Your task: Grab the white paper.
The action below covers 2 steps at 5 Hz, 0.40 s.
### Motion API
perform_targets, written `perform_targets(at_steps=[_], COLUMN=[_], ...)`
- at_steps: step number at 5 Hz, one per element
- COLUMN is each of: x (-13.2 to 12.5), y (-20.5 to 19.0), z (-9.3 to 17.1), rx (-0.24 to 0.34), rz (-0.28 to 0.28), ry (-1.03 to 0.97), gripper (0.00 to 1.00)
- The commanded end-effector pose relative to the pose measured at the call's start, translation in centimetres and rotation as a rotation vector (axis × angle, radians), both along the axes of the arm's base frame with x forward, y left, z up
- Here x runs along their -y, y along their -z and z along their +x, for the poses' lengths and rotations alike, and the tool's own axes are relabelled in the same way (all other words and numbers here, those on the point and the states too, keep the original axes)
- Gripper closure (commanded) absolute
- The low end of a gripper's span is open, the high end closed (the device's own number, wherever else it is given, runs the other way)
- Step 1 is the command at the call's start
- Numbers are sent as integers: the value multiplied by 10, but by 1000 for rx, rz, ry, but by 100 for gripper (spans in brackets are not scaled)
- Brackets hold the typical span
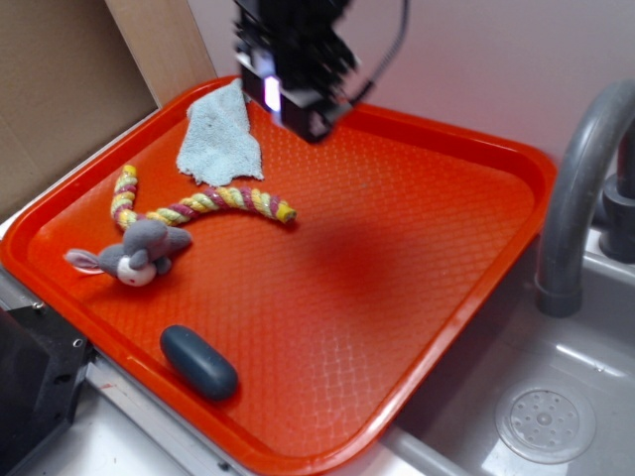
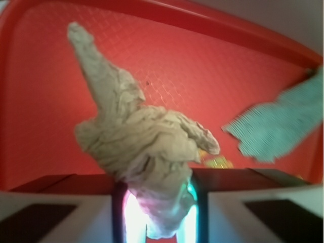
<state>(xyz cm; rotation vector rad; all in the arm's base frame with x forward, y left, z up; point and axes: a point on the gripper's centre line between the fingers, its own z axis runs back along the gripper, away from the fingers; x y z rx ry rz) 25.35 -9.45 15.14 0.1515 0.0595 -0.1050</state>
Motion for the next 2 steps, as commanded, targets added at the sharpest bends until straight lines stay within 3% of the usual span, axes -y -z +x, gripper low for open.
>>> perform_targets(at_steps=[1, 2], x=[-2, 1], y=[-60, -55], z=[-43, -37], rx=[159, 141], rz=[-87, -116], ry=[-3, 39], gripper=[100, 100])
